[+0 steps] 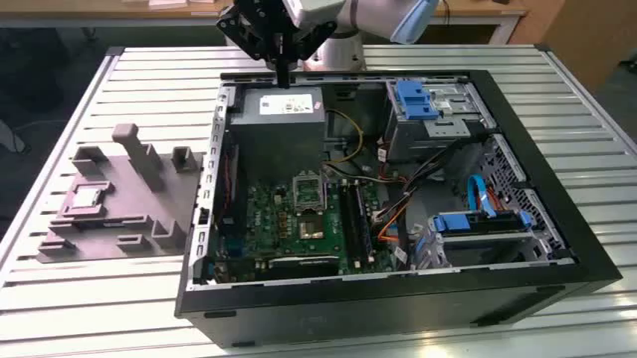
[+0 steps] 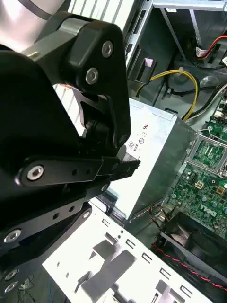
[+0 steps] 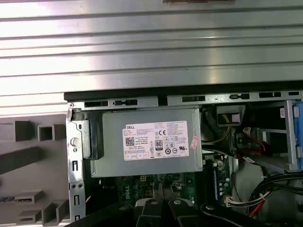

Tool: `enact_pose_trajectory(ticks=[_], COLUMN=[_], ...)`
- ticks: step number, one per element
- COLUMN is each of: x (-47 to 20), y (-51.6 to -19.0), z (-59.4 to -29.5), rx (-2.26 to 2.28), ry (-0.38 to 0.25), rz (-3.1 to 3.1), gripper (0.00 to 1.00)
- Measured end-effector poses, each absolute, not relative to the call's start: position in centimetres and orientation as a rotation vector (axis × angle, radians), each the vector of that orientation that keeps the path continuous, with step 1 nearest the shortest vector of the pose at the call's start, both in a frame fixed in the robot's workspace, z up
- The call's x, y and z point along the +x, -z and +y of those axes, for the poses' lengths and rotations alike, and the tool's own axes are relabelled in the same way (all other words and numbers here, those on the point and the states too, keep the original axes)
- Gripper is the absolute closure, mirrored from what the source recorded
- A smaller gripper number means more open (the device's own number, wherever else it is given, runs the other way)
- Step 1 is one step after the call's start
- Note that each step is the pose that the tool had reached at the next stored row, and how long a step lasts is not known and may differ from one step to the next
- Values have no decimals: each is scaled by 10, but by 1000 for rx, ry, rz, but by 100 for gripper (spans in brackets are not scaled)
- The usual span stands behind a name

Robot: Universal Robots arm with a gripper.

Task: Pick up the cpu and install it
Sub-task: 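Reach for the cpu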

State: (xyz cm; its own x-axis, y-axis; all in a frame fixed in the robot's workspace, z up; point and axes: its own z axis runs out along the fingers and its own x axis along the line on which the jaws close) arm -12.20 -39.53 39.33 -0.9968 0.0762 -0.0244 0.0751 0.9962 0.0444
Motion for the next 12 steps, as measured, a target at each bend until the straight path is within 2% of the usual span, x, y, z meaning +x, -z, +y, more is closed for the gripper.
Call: enact_pose_trajectory(ticks=[12], x=[-142], y=[-392], z=[-395], rx=[118], ry=[-68], rz=[3112], gripper=[89])
